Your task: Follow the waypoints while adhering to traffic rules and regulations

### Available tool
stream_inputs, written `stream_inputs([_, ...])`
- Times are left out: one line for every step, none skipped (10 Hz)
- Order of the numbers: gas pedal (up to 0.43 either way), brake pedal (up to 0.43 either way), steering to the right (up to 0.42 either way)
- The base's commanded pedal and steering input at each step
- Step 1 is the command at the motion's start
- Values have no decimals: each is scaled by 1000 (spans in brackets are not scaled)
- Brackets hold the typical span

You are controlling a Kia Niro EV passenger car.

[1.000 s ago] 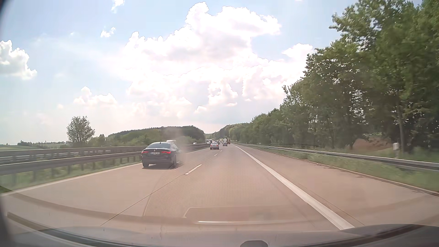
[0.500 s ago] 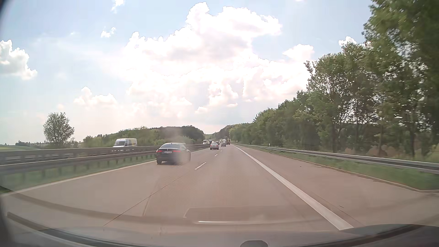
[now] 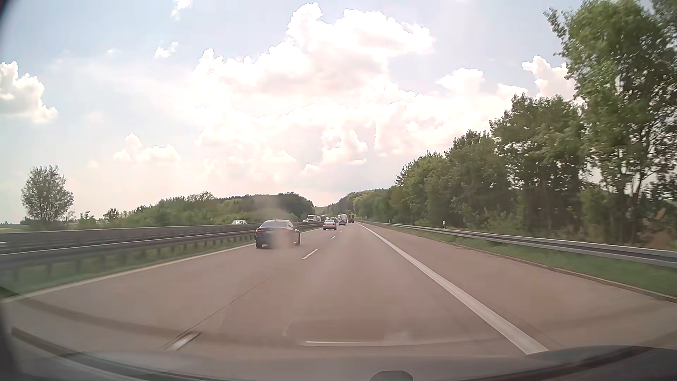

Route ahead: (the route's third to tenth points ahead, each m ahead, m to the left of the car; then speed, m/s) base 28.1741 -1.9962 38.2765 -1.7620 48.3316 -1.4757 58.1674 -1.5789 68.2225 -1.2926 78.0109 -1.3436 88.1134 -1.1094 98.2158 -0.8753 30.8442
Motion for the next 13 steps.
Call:
stream_inputs([240, 0, -2])
stream_inputs([240, 0, -2])
stream_inputs([240, 0, -3])
stream_inputs([240, 0, -4])
stream_inputs([240, 0, -4])
stream_inputs([240, 0, -5])
stream_inputs([240, 0, -5])
stream_inputs([240, 0, -5])
stream_inputs([240, 0, -5])
stream_inputs([240, 0, -4])
stream_inputs([240, 0, -4])
stream_inputs([240, 0, -4])
stream_inputs([240, 0, -4])
